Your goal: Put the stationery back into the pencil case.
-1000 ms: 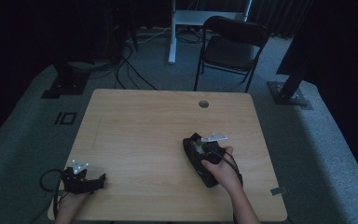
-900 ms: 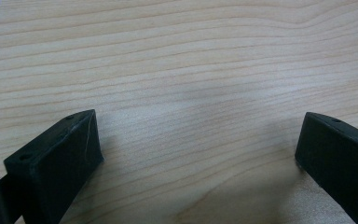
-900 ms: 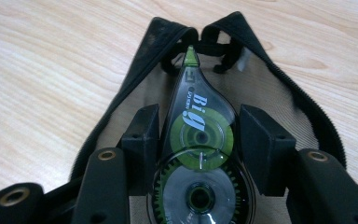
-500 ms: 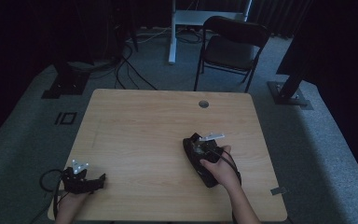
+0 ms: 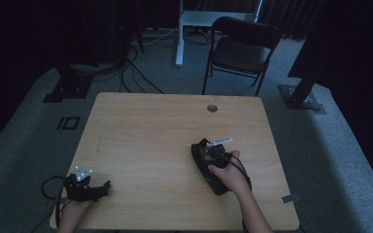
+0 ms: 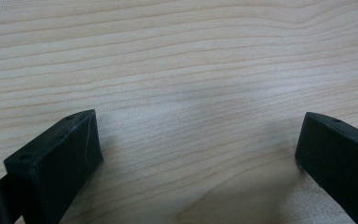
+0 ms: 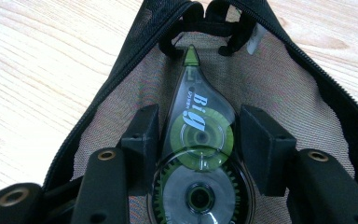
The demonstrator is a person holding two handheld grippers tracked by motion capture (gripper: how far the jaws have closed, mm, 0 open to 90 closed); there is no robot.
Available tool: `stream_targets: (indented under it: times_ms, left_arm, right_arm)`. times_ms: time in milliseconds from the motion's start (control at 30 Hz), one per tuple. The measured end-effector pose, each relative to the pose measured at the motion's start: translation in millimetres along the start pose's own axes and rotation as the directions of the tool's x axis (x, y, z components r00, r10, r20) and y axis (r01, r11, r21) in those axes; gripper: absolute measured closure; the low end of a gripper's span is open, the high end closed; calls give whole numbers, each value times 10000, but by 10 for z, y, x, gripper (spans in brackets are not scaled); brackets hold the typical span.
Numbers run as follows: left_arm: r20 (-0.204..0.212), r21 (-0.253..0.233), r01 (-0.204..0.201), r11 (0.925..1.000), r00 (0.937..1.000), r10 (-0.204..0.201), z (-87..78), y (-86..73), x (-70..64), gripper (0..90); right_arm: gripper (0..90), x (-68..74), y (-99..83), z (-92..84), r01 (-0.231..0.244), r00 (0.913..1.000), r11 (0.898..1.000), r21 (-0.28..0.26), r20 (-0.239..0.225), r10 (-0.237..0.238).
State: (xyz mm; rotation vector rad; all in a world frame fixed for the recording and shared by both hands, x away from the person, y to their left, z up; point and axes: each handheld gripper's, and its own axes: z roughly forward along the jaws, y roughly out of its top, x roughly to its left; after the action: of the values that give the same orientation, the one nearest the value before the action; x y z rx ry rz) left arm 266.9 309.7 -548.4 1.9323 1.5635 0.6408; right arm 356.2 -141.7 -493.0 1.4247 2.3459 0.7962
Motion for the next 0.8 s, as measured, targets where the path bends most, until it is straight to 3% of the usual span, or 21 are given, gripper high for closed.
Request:
stream_targets:
  times_ms: [800]
  left_arm:
    - [-8,-18,29,10000,10000,-29,2,0,-2,3]
  right_arm:
    - [488,-30,23,4,-140,9998,9998,166,-169,143]
